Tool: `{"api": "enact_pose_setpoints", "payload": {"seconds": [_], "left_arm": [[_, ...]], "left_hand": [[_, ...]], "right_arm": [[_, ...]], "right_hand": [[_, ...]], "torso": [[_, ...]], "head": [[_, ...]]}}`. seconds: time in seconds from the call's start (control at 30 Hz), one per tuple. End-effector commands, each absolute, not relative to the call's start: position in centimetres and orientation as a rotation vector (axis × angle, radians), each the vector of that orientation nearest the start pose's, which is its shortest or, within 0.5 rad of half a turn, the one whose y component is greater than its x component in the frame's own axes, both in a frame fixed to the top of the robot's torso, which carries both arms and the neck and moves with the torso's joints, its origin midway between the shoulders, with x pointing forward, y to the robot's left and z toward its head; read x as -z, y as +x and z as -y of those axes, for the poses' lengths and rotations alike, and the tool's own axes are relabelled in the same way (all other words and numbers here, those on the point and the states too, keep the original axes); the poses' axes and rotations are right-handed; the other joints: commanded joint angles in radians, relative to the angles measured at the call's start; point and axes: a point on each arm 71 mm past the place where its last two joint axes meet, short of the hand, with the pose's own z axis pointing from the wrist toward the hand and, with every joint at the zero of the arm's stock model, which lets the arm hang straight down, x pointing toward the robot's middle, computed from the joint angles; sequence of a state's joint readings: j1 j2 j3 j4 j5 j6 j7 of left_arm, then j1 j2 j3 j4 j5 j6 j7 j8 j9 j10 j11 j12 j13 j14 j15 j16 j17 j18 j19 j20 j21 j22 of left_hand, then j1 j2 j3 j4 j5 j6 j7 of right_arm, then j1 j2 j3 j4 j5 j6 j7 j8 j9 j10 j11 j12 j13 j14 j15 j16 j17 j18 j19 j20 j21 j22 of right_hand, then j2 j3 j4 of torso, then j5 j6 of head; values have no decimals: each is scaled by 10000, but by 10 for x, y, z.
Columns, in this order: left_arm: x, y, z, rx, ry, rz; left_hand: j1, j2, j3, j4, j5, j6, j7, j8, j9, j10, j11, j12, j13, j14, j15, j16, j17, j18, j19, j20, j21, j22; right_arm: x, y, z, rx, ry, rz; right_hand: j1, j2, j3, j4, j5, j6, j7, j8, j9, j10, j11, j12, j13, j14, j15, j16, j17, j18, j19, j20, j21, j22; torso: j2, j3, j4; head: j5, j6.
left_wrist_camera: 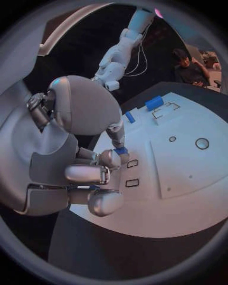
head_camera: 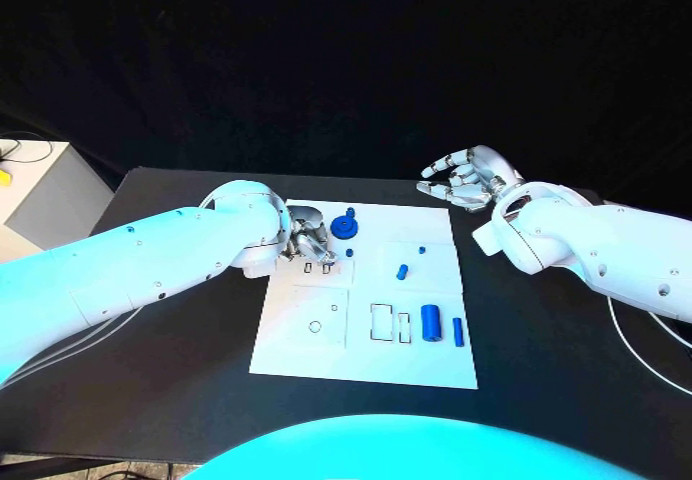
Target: Assemble the parts on the task board
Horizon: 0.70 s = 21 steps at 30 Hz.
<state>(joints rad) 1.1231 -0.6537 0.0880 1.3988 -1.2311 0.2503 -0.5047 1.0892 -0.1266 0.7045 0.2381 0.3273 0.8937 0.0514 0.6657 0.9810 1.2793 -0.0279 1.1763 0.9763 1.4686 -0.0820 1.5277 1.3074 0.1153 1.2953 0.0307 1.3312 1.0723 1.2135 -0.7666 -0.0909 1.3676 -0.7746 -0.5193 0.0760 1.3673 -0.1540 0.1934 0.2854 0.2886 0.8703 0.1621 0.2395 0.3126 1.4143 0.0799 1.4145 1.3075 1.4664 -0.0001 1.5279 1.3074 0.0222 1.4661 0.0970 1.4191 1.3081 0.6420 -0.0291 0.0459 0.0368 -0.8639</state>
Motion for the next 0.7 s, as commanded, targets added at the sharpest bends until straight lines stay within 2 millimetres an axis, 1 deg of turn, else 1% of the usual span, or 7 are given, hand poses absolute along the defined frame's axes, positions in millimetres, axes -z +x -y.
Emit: {"api": "enact_pose_setpoints", "payload": {"seconds": [0.03, 0.1, 0.27, 0.43, 0.63, 0.7], "left_arm": [[233, 492, -153, 4402, 298, -23561], [234, 492, -154, 4378, 299, -23601], [236, 491, -155, 4345, 304, -23656], [236, 491, -156, 4323, 305, -23677], [237, 490, -158, 4265, 346, -23759], [237, 490, -158, 4249, 352, -23777]], "left_hand": [[56, -58, 1973, -1944, 37, 118, -43, 34, 13, 62, 33, 34, 15, 837, 34, 34, 2032, -162, 62, 35, 49, 11], [56, -58, 1973, -1944, 37, 118, -43, 34, 13, 62, 33, 34, 15, 837, 34, 34, 2032, -162, 62, 35, 49, 11], [56, -58, 1973, -1944, 37, 118, -43, 34, 13, 62, 33, 34, 15, 837, 34, 34, 2032, -162, 62, 35, 49, 11], [48, -77, 2009, -1971, 45, 131, -45, 31, 13, 80, 31, 48, 34, 840, 31, 40, 2042, -162, 67, 33, 57, 18], [48, -77, 2009, -1971, 45, 131, -45, 31, 13, 80, 31, 48, 34, 840, 31, 40, 2042, -162, 67, 33, 57, 18], [48, -77, 2009, -1971, 45, 131, -45, 31, 13, 80, 31, 48, 34, 840, 31, 40, 2042, -162, 67, 33, 57, 18]], "right_arm": [[198, 515, 219, -9122, 4933, -15754], [198, 515, 220, -9114, 4938, -15757], [199, 515, 220, -9095, 4948, -15762], [199, 515, 220, -9095, 4949, -15767], [199, 515, 220, -9085, 4954, -15768], [199, 515, 220, -9089, 4951, -15770]], "right_hand": [[-85, -11, 42, -9, 65, -64, 8, 59, 10, -46, -18, -10, 1105, 806, -3, -64, 1659, 140, 480, 23, -30, 1532], [-85, -11, 42, -9, 65, -64, 8, 59, 10, -46, -18, -10, 1105, 806, -3, -64, 1659, 140, 480, 23, -30, 1532], [-85, -11, 42, -9, 65, -64, 8, 59, 10, -46, -18, -10, 1105, 806, -3, -64, 1659, 140, 480, 23, -30, 1532], [-85, -11, 42, -9, 65, -64, 8, 59, 10, -46, -18, -10, 1105, 806, -3, -64, 1659, 140, 480, 23, -30, 1532], [-85, -11, 42, -9, 65, -64, 8, 59, 10, -46, -18, -10, 1105, 806, -3, -64, 1659, 140, 480, 23, -30, 1532], [-85, -11, 42, -9, 65, -64, 8, 59, 10, -46, -18, -10, 1105, 806, -3, -64, 1659, 140, 480, 23, -30, 1532]], "torso": [[6, -11, -10], [7, -14, -11], [6, -2, 8], [6, -8, -1], [1, 0, 10], [3, 0, -2]], "head": [[-11, -23], [-16, -26], [-7, -34], [-6, -33], [16, -52], [24, -45]]}}
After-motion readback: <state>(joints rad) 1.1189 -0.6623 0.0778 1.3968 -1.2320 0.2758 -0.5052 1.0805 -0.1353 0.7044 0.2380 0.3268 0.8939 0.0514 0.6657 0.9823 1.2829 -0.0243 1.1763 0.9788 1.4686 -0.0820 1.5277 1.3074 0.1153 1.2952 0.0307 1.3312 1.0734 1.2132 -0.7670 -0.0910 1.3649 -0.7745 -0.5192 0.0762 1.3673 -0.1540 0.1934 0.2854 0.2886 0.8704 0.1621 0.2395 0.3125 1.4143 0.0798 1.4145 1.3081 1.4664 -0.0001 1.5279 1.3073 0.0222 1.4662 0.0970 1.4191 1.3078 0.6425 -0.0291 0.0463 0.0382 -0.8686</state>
